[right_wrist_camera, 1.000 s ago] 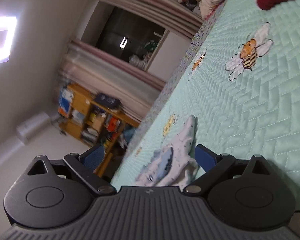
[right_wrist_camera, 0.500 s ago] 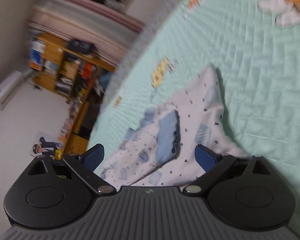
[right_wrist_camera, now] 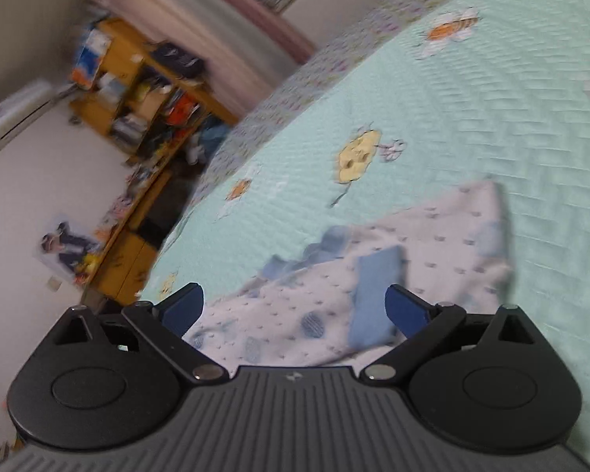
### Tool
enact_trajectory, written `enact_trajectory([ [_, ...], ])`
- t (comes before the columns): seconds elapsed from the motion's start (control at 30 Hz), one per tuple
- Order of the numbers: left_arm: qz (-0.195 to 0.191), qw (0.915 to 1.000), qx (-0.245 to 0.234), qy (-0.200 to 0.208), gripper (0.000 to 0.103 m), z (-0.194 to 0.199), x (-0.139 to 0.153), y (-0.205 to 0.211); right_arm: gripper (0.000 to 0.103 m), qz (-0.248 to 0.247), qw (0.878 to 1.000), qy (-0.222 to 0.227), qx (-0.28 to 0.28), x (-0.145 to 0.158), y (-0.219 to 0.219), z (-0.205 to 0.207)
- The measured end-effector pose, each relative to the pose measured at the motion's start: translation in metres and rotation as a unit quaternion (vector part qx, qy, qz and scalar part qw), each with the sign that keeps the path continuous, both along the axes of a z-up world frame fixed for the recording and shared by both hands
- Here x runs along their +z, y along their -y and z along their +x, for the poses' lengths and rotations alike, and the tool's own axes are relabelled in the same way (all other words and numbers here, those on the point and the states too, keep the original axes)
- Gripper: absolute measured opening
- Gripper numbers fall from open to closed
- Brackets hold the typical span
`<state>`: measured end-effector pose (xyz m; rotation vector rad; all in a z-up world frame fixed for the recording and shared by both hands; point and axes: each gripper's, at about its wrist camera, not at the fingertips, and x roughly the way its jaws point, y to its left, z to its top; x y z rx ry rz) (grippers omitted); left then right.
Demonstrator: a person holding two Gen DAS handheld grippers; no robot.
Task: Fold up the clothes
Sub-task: 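Grasp the blue cuff of the folded sleeve with the right gripper, then lift the sleeve by its blue cuff off the shirt with the right gripper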
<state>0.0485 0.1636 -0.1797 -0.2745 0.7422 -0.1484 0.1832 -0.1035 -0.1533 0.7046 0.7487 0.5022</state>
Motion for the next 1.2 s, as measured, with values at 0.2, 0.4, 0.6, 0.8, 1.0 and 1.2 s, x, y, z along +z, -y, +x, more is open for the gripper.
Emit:
enact_trajectory([
  [0.2, -0.014, 0.9999, -0.004, -0.001, 0.097, 0.001, -0.001, -0.002, 0.1, 0.025, 0.998, -0.059, -0.004, -0.028, 0.007, 0.019],
  [0.4, -0.007, 0.9999, -0.009, 0.002, 0.101, 0.002, -0.002, 0.003, 0.092, 0.028, 0.996, -0.069, 0.046, -0.025, -0.002, 0.031],
  [0.6, -0.001, 0.9999, -0.015, 0.001, 0.102, 0.001, -0.003, 0.004, 0.049, -0.071, 0.994, -0.062, 0.06, -0.011, -0.026, 0.033],
  [0.8, 0.023, 0.9996, -0.018, 0.001, 0.102, 0.001, -0.004, 0.011, 0.022, -0.254, 0.965, 0.006, 0.069, 0.014, -0.073, 0.007],
  [1.0, 0.06, 0.998, -0.022, 0.0, 0.102, 0.002, -0.005, 0.021, 0.021, -0.403, 0.9, 0.11, 0.123, 0.036, -0.122, -0.024],
  [1.2, 0.07, 0.9972, -0.026, 0.001, 0.102, 0.002, -0.007, 0.023, 0.021, -0.489, 0.845, 0.16, 0.147, 0.043, -0.149, -0.038],
])
